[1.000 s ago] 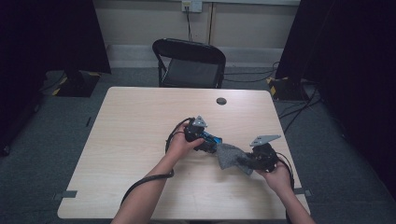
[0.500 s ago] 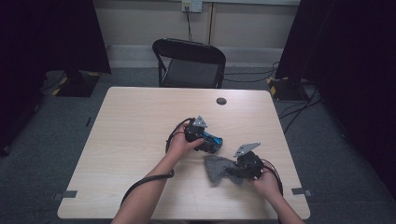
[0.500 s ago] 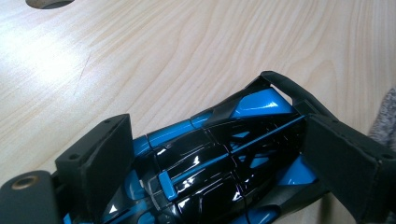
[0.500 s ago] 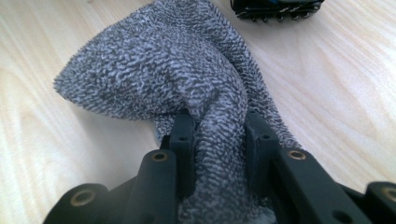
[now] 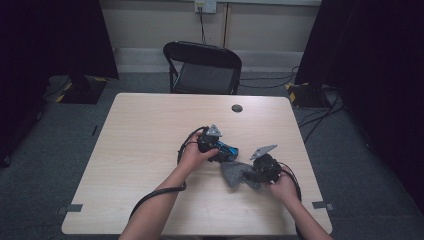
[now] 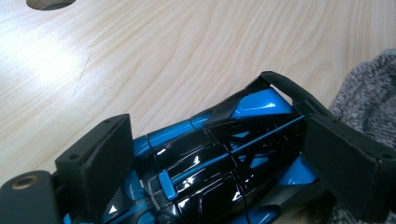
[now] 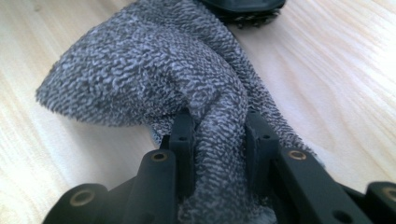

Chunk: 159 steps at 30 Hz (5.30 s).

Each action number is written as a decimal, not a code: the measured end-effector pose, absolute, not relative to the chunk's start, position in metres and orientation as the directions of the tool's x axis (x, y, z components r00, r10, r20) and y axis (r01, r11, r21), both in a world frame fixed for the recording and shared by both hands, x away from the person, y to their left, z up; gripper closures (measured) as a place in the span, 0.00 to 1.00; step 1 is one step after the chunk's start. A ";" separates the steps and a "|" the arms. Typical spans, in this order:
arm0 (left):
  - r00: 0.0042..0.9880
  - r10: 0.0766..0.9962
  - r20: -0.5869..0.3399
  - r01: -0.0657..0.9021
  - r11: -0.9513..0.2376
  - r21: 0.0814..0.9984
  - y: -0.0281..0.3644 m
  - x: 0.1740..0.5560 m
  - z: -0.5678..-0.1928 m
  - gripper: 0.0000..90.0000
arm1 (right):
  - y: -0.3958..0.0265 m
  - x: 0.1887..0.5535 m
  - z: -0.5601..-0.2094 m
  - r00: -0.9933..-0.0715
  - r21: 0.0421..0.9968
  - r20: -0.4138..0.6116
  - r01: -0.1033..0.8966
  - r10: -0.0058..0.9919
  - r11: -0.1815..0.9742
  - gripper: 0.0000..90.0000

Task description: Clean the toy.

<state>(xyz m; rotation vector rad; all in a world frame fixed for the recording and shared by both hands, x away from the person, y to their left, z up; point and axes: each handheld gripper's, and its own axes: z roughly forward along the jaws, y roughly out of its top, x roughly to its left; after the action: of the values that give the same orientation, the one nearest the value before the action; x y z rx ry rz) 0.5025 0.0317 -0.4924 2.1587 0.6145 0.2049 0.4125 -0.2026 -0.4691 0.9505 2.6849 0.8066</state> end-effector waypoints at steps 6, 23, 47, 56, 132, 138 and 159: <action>0.865 0.497 -0.070 0.354 -0.506 0.787 0.032 0.502 -0.493 0.10 | -0.208 0.419 -0.469 -0.766 0.545 0.011 0.543 0.643 0.639 0.77; 0.864 0.499 -0.071 0.354 -0.501 0.789 0.032 0.502 -0.493 0.10 | -0.215 0.430 -0.470 -0.747 0.543 0.010 0.562 0.664 0.624 0.76; 0.864 0.498 -0.068 0.351 -0.502 0.791 0.032 0.501 -0.494 0.10 | -0.229 0.454 -0.470 -0.695 0.535 0.042 0.623 0.718 0.571 0.76; 0.864 0.499 -0.068 0.351 -0.499 0.792 0.032 0.501 -0.494 0.10 | -0.228 0.464 -0.468 -0.683 0.518 0.015 0.630 0.730 0.578 0.77; 0.864 0.499 -0.072 0.355 -0.500 0.790 0.031 0.502 -0.493 0.10 | -0.213 0.408 -0.445 -0.802 0.567 0.039 0.509 0.597 0.647 0.77; 0.864 0.498 -0.071 0.354 -0.502 0.789 0.031 0.502 -0.493 0.10 | -0.203 0.401 -0.456 -0.827 0.538 0.029 0.486 0.561 0.689 0.77; 0.864 0.498 -0.070 0.352 -0.501 0.790 0.031 0.501 -0.493 0.10 | -0.202 0.419 -0.466 -0.815 0.492 0.054 0.524 0.577 0.695 0.76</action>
<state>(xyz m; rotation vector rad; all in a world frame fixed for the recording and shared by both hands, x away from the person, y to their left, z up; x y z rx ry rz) 0.5010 0.0314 -0.4935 2.1474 0.6139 0.2085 0.4190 -0.2016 -0.4661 0.9108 2.7946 0.7623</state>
